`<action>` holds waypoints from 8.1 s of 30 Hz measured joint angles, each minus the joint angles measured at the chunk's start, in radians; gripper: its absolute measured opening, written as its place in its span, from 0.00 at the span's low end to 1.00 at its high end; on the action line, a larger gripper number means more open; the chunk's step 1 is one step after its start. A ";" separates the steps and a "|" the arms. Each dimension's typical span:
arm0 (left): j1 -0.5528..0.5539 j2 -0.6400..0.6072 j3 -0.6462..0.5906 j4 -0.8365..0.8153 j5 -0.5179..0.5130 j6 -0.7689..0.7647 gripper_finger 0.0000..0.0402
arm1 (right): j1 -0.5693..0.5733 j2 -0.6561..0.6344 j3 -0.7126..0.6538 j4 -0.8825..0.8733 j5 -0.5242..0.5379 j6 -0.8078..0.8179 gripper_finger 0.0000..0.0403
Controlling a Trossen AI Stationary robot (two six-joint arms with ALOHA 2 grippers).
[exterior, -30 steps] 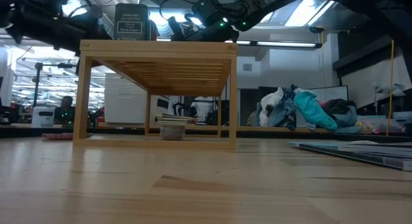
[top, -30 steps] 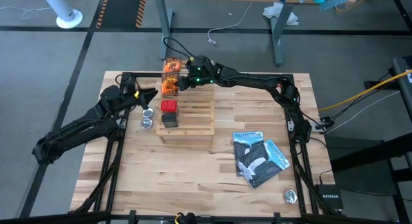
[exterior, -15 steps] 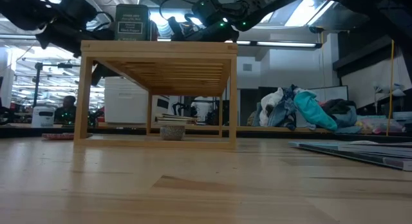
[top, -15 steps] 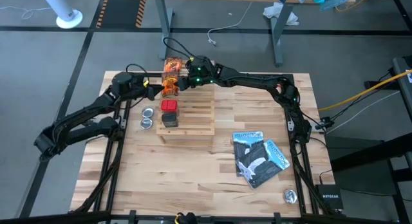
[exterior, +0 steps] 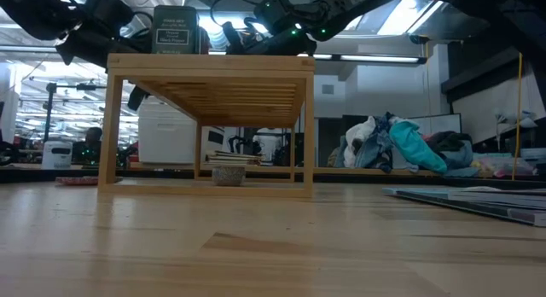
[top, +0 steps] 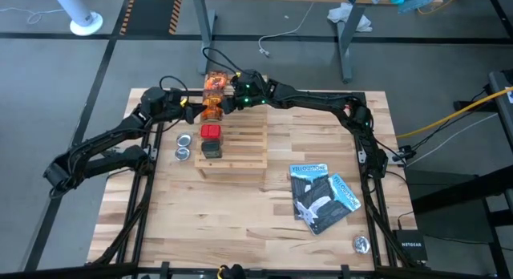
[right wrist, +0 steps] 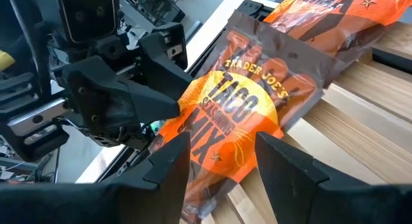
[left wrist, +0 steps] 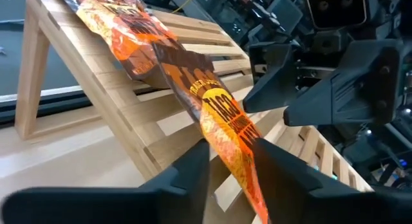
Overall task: Shelf spices
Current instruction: Remove the orange seasoning pack from the shelf
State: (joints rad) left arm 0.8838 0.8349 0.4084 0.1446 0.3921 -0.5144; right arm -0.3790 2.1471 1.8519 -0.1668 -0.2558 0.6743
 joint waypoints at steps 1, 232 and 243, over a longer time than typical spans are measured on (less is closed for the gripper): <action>0.000 0.000 0.000 0.002 0.000 0.008 0.23 | 0.000 0.000 0.000 0.000 0.000 0.000 0.45; 0.159 -0.208 -0.003 -0.203 0.049 0.317 0.00 | -0.008 -0.610 0.000 -0.950 0.390 -0.756 0.00; 0.157 -0.208 -0.003 -0.244 0.049 0.334 0.00 | -0.009 -0.609 0.000 -1.243 0.404 -0.678 0.00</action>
State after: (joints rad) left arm 1.0405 0.6266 0.4049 -0.0998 0.4412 -0.1801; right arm -0.3877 1.5383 1.8523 -1.4099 0.1482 -0.0040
